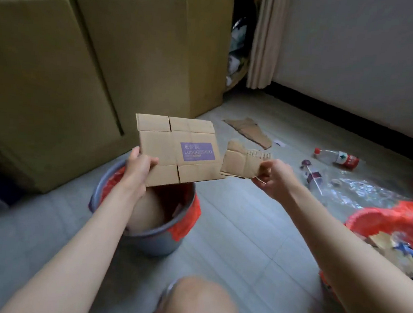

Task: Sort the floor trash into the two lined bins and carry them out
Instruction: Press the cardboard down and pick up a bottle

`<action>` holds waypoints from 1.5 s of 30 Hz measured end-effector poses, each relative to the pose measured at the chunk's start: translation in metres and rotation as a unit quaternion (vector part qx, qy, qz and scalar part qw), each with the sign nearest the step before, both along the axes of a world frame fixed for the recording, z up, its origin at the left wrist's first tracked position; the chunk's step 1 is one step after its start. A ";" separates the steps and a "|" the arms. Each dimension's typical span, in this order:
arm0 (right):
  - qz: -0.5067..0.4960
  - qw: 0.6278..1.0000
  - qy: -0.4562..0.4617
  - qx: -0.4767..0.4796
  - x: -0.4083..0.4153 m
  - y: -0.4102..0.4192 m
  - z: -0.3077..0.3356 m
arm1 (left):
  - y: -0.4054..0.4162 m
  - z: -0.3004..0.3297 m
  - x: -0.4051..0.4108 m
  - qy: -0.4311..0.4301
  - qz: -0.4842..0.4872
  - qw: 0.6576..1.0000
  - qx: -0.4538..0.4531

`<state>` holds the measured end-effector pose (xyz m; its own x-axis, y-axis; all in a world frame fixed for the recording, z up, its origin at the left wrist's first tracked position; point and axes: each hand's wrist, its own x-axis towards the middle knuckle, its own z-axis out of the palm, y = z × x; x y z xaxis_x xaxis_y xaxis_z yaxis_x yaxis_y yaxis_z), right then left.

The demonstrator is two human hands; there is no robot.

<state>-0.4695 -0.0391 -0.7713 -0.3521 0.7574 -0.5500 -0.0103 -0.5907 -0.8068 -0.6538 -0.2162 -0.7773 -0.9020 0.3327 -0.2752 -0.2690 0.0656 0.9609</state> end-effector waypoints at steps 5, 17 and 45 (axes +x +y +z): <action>0.081 0.996 -0.008 -0.038 -0.061 -0.042 -0.022 | -0.080 -0.028 -0.047 0.067 0.064 0.982 -0.166; 0.096 0.994 -0.037 -0.023 -0.082 -0.045 -0.065 | -0.059 -0.104 -0.060 0.119 -0.197 0.895 -0.383; 0.426 0.620 -0.337 0.567 -0.112 -0.075 -0.113 | -0.049 -0.155 -0.072 0.228 -0.325 0.745 -0.536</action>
<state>-0.5810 -0.1138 -0.8844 -0.8693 0.4888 -0.0734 0.4801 0.8000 -0.3599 -0.7258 -0.2654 -0.9319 -0.7276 0.5491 -0.4112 0.4926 0.8354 0.2439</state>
